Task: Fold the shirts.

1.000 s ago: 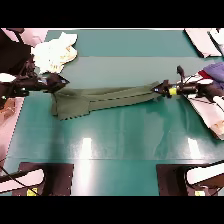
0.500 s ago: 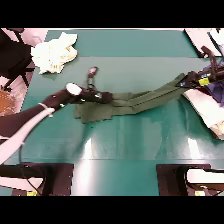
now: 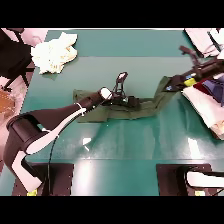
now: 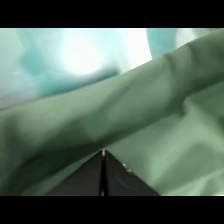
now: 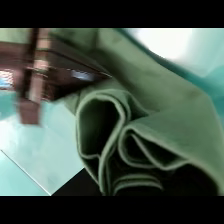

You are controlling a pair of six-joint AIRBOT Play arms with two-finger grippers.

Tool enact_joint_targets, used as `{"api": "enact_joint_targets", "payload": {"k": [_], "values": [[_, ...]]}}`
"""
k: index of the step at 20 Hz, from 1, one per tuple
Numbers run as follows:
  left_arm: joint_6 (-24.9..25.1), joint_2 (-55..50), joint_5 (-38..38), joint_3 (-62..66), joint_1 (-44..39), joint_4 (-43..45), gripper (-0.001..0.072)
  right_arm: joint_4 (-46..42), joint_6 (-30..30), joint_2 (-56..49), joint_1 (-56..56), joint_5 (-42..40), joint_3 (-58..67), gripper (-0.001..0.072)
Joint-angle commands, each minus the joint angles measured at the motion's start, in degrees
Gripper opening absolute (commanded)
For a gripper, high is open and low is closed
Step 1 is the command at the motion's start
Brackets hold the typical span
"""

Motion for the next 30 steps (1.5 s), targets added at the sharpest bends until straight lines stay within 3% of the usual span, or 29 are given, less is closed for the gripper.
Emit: {"api": "enact_joint_targets", "payload": {"k": [1, 3, 6, 10, 15, 23, 26, 29, 30], "values": [[-1.4, -1.4, -4.5, 2.3, 1.0, 0.1, 0.0025, -0.7, 4.2, -0.1, 11.0, -6.7, 1.0, 0.0021], [-2.9, 0.6, -7.5, 2.4, 5.5, 1.9, 0.0024, -0.7, 7.0, -1.3, 16.7, -9.8, 4.9, 0.0021], [-8.9, 8.2, -10.7, 2.4, 14.2, 12.6, 0.0024, -1.2, 9.5, -4.3, 23.8, -13.8, 12.9, 0.0021], [-8.8, 12.0, -20.8, 2.4, 18.4, 19.1, 0.0025, -12.4, 13.2, -8.7, 26.0, -7.6, 23.5, 0.0021], [-8.1, 9.2, -19.2, 1.2, 13.2, 18.1, 0.0026, -9.8, 13.2, -9.1, 23.3, -5.5, 29.0, 0.0021], [-5.3, 1.7, -9.9, 1.6, -0.2, 6.5, 0.0025, -8.0, 13.3, -9.1, 23.7, -4.7, 32.7, 0.0021], [-4.5, 1.5, -7.7, 2.2, -0.1, 5.8, 0.0025, -7.8, 13.4, -9.1, 24.2, -3.1, 32.7, 0.0021], [-4.5, 1.6, -11.9, 4.1, 2.5, 7.5, 0.0025, -8.3, 13.8, -9.6, 26.4, -2.9, 32.7, 0.0021], [-6.9, 1.6, -14.4, 4.5, 4.3, 10.4, 0.0025, -8.3, 14.0, -10.0, 26.9, -2.8, 32.7, 0.0021]]}}
